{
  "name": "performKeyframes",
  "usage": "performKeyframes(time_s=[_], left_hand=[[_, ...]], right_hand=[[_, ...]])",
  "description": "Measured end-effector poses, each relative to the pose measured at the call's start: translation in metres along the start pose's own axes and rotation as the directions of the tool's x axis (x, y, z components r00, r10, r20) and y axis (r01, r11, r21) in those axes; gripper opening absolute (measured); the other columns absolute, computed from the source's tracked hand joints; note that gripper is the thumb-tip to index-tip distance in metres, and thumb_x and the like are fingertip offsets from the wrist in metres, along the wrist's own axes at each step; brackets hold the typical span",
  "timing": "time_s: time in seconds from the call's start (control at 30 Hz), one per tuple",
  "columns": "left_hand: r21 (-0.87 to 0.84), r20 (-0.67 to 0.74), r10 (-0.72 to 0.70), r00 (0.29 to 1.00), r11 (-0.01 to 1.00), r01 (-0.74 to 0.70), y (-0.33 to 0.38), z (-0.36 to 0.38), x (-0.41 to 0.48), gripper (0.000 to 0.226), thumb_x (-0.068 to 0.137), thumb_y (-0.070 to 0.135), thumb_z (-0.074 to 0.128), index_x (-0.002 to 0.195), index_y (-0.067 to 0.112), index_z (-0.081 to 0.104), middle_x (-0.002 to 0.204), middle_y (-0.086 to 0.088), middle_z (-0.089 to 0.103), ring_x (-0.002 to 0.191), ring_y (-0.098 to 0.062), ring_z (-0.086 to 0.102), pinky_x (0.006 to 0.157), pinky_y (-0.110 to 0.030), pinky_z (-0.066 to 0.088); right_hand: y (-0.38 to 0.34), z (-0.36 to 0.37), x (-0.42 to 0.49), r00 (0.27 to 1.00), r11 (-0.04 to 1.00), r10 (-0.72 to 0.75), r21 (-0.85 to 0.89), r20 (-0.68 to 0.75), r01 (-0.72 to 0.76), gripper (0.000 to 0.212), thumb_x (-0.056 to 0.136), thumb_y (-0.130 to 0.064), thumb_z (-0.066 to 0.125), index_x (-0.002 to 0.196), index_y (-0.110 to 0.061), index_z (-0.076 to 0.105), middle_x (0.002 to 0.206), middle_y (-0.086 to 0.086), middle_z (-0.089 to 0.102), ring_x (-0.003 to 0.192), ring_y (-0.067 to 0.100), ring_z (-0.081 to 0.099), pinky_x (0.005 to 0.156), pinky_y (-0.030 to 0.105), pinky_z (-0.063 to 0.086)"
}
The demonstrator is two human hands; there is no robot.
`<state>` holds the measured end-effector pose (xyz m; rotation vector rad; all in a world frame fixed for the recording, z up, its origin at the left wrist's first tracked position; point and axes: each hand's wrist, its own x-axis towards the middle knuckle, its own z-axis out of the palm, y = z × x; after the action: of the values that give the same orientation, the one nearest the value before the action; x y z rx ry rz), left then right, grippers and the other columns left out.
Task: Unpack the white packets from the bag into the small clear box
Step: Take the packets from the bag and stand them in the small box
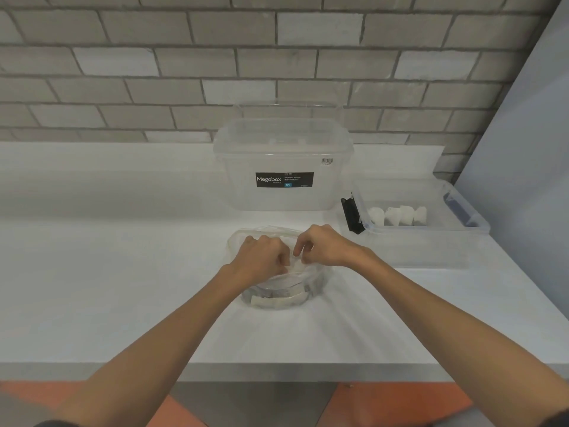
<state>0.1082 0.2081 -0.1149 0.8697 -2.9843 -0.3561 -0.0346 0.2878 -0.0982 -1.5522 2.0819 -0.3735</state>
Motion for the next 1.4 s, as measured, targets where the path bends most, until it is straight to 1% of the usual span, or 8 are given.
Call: performKeyframes(time_s=[0.33, 0.7, 0.8, 0.9, 1.0, 1.13, 1.27, 1.4], left_hand=[[-0.434, -0.050, -0.062, 0.997, 0.900, 0.035, -0.024, -0.053, 0.005, 0.010, 0.085, 0.020, 0.069, 0.081, 0.024, 0.060, 0.070, 0.009, 0.067, 0.062, -0.001, 0.058, 0.058, -0.018, 0.043], [-0.725, -0.168, -0.066, 0.984, 0.684, -0.079, -0.018, -0.061, 0.003, 0.010, 0.081, 0.025, 0.075, 0.090, 0.019, 0.072, 0.078, 0.004, 0.070, 0.073, -0.005, 0.063, 0.077, -0.022, 0.049], [-0.708, -0.163, -0.085, 0.983, 0.704, -0.057, -0.021, -0.052, 0.003, 0.007, 0.083, 0.022, 0.073, 0.085, 0.015, 0.074, 0.077, 0.002, 0.071, 0.073, -0.007, 0.063, 0.078, -0.025, 0.049], [-0.662, -0.130, -0.133, 0.983, 0.749, 0.013, -0.026, -0.042, 0.003, 0.007, 0.084, 0.020, 0.073, 0.085, 0.013, 0.074, 0.078, 0.001, 0.073, 0.077, -0.009, 0.065, 0.079, -0.024, 0.049], [-0.589, -0.111, -0.163, 0.980, 0.806, 0.067, -0.029, -0.033, 0.001, 0.001, 0.084, 0.017, 0.072, 0.083, 0.016, 0.072, 0.079, -0.001, 0.073, 0.076, -0.011, 0.065, 0.072, -0.017, 0.046], [-0.544, -0.126, -0.193, 0.973, 0.834, 0.095, -0.034, -0.028, -0.003, 0.007, 0.085, 0.014, 0.068, 0.083, 0.020, 0.070, 0.080, -0.002, 0.072, 0.079, -0.014, 0.066, 0.071, -0.017, 0.047], [-0.542, -0.153, -0.206, 0.966, 0.836, 0.092, -0.036, -0.032, -0.006, 0.005, 0.087, 0.018, 0.066, 0.090, 0.021, 0.069, 0.079, -0.003, 0.072, 0.079, -0.015, 0.066, 0.066, -0.015, 0.044], [-0.580, -0.225, -0.242, 0.944, 0.812, 0.069, -0.039, -0.044, -0.010, 0.016, 0.087, 0.014, 0.064, 0.099, 0.022, 0.056, 0.076, -0.003, 0.072, 0.074, -0.012, 0.068, 0.057, -0.018, 0.043]], right_hand=[[-0.005, -0.020, -0.011, 0.996, 0.936, 0.002, 0.351, -0.091, 0.030, 0.024, 0.086, -0.011, 0.065, 0.110, -0.014, 0.068, 0.093, 0.004, 0.072, 0.068, 0.011, 0.057, 0.057, 0.013, 0.043], [-0.008, -0.009, -0.003, 0.992, 0.674, -0.006, 0.732, -0.129, 0.100, 0.004, 0.087, -0.009, 0.069, 0.086, -0.006, 0.066, 0.072, 0.002, 0.065, 0.067, 0.012, 0.064, 0.062, 0.020, 0.048], [-0.006, -0.003, -0.001, 0.989, 0.775, -0.012, 0.624, -0.144, 0.101, 0.010, 0.085, -0.008, 0.069, 0.077, -0.013, 0.067, 0.073, 0.005, 0.069, 0.067, 0.012, 0.065, 0.061, 0.018, 0.046], [-0.004, 0.006, 0.005, 0.982, 0.974, -0.074, 0.199, -0.172, 0.108, 0.010, 0.083, -0.008, 0.067, 0.084, -0.014, 0.074, 0.085, 0.008, 0.073, 0.075, 0.014, 0.064, 0.065, 0.013, 0.043], [-0.006, 0.020, 0.009, 0.987, 0.992, -0.123, -0.029, -0.107, 0.120, 0.016, 0.082, -0.007, 0.064, 0.090, -0.013, 0.077, 0.093, 0.005, 0.073, 0.088, 0.018, 0.064, 0.078, 0.023, 0.049], [-0.013, 0.031, 0.011, 0.986, 0.970, -0.154, -0.200, -0.064, 0.138, 0.017, 0.082, -0.011, 0.064, 0.091, -0.018, 0.076, 0.087, -0.003, 0.062, 0.080, 0.017, 0.055, 0.067, 0.026, 0.041], [-0.014, 0.027, 0.014, 0.985, 0.972, -0.160, -0.181, -0.059, 0.147, 0.011, 0.080, -0.014, 0.066, 0.082, -0.019, 0.076, 0.079, -0.008, 0.059, 0.079, 0.016, 0.055, 0.068, 0.028, 0.046], [-0.006, 0.007, 0.014, 0.986, 0.984, -0.091, 0.141, -0.139, 0.111, 0.006, 0.079, -0.012, 0.070, 0.077, -0.015, 0.075, 0.073, -0.005, 0.067, 0.072, 0.011, 0.061, 0.068, 0.021, 0.049]])
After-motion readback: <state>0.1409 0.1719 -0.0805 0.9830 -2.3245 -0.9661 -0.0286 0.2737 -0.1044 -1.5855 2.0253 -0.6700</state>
